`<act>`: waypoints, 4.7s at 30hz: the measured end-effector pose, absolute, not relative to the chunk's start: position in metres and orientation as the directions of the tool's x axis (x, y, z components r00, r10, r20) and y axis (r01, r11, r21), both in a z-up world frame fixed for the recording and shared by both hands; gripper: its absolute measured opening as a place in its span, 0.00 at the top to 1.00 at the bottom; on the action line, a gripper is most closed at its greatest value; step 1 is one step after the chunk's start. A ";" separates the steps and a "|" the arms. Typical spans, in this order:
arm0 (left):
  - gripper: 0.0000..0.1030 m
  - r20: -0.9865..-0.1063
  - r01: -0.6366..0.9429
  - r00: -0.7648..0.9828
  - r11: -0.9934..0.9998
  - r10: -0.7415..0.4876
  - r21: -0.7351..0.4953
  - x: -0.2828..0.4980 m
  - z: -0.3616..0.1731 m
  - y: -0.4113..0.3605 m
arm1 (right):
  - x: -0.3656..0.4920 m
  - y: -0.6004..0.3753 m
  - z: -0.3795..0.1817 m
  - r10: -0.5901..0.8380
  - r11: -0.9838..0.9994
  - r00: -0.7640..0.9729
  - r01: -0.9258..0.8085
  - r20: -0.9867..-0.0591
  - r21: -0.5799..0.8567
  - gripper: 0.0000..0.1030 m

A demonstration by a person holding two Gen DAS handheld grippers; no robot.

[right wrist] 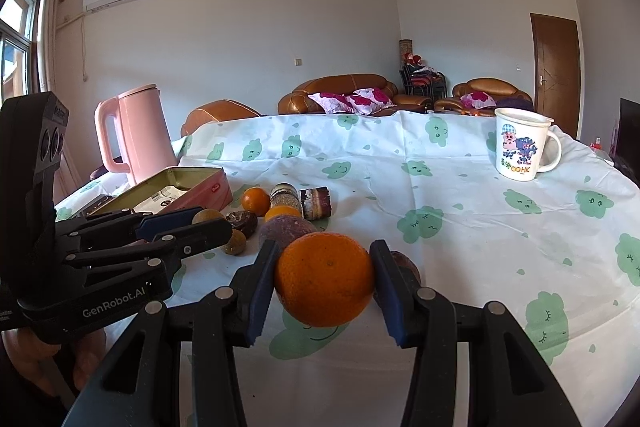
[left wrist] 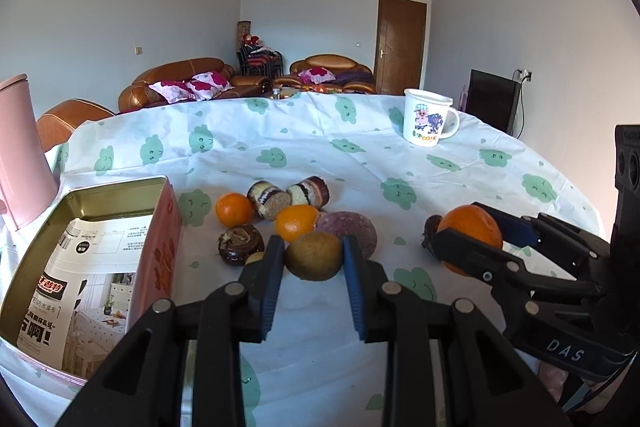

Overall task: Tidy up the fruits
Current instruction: 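Grasp the brown kiwi with the left gripper while the right gripper lifts the orange, then carry kiwi and orange into the tin box and open both grippers, then grasp the dark brown mangosteen with the right gripper, then grasp the purple passion fruit with the left gripper while the right holds the mangosteen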

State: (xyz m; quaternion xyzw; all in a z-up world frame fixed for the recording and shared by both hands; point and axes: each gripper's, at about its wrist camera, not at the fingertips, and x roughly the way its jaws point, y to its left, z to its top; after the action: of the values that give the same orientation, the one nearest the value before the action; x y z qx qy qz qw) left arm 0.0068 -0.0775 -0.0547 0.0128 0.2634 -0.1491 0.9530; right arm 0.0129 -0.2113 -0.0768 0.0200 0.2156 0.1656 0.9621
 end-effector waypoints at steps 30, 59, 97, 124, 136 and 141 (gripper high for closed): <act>0.70 -0.437 0.199 0.875 0.977 -0.209 -0.069 -0.004 -0.037 -0.048 | 0.019 -0.194 -0.046 0.386 0.921 0.849 -0.377 -0.361 0.098 0.53; 0.70 -0.614 -0.133 0.784 0.991 0.090 -0.024 0.060 -0.054 0.090 | 0.093 -0.030 -0.043 0.571 0.765 0.635 -0.642 -0.520 0.055 0.53; 0.00 -0.542 -0.113 0.837 0.992 0.070 -0.046 0.030 -0.032 0.094 | 0.076 -0.047 -0.045 0.497 0.798 0.681 -0.602 -0.538 -0.026 0.37; 0.03 -0.631 0.205 0.761 0.979 -0.150 0.014 0.050 -0.054 -0.079 | 0.097 -0.234 -0.104 0.236 0.969 0.649 -0.217 -0.723 0.121 0.57; 0.20 -0.676 0.263 0.708 0.965 -0.205 -0.017 0.065 -0.066 -0.106 | 0.096 -0.241 -0.081 0.183 0.983 0.739 -0.157 -0.648 0.098 0.62; 0.20 -0.679 0.277 0.696 0.960 -0.234 -0.046 0.070 -0.068 -0.112 | 0.103 -0.242 -0.079 0.162 0.987 0.750 -0.138 -0.641 0.088 0.62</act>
State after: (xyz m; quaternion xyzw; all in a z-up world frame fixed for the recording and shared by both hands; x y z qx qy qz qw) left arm 0.0703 -0.1118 -0.0681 0.0300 0.3645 -0.1389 0.9203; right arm 0.1025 -0.2419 -0.0789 0.0176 0.3441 0.0801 0.9353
